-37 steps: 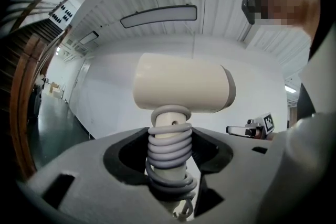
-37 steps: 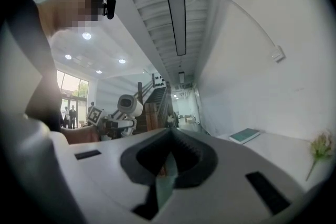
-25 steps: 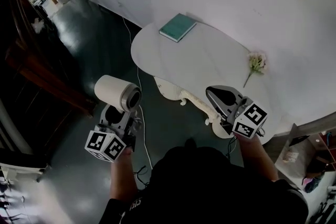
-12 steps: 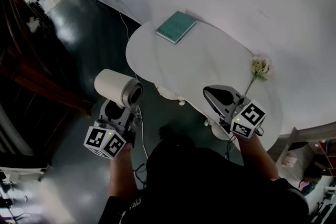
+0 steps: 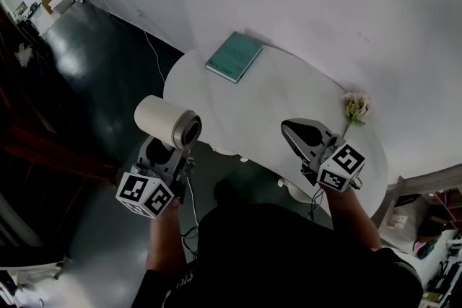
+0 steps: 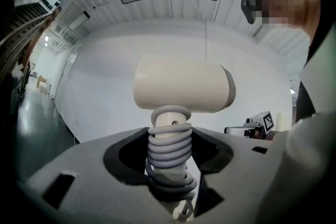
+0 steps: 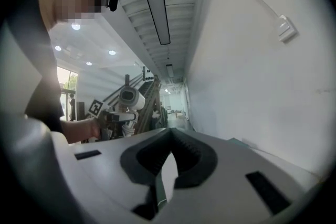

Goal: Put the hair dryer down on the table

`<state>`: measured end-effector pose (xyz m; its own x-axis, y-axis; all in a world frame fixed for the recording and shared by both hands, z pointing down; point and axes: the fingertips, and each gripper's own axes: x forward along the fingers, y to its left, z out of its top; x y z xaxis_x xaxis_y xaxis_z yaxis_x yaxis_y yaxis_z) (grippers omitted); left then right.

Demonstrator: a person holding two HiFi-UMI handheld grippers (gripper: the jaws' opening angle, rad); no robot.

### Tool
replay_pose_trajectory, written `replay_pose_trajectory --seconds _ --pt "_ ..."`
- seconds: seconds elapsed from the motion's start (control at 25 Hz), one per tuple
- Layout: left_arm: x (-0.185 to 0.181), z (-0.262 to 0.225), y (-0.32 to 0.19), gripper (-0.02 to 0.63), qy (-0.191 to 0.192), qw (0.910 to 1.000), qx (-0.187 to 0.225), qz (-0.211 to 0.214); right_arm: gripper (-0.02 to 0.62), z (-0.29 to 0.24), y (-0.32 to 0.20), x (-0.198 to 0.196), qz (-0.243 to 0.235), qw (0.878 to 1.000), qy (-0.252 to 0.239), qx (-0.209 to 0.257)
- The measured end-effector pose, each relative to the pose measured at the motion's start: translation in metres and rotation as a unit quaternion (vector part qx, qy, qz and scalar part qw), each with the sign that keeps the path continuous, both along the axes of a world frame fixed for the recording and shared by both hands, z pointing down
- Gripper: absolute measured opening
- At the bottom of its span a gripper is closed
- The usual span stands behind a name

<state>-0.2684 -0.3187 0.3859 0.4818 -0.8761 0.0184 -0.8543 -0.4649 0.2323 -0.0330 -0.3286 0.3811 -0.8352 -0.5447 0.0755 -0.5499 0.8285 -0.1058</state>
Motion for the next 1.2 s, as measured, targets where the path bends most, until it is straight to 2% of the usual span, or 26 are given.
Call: replay_pose_trajectory --seconds 0.28,0.48,0.72,0.96,1.2 --pt "-0.03 0.009 -0.075 0.234 -0.016 0.9984 -0.005 0.054 0.006 -0.004 -0.055 -0.054 0.027 1.0 -0.001 -0.002" --pt "-0.041 0.025 -0.111 0.233 -0.01 0.9956 -0.021 0.091 0.006 0.009 -0.074 -0.068 0.062 0.998 0.005 -0.019" --pt "-0.027 0.041 -0.144 0.233 -0.001 0.9918 -0.048 0.118 0.006 0.025 -0.092 -0.045 0.104 0.994 0.009 -0.041" --pt "0.015 0.051 -0.178 0.233 0.001 0.988 -0.062 0.142 0.006 0.031 -0.117 -0.015 0.12 0.991 -0.002 -0.051" --pt "0.065 0.084 -0.206 0.233 -0.017 0.9806 -0.108 0.163 0.006 0.047 -0.142 0.023 0.132 0.989 -0.009 -0.068"
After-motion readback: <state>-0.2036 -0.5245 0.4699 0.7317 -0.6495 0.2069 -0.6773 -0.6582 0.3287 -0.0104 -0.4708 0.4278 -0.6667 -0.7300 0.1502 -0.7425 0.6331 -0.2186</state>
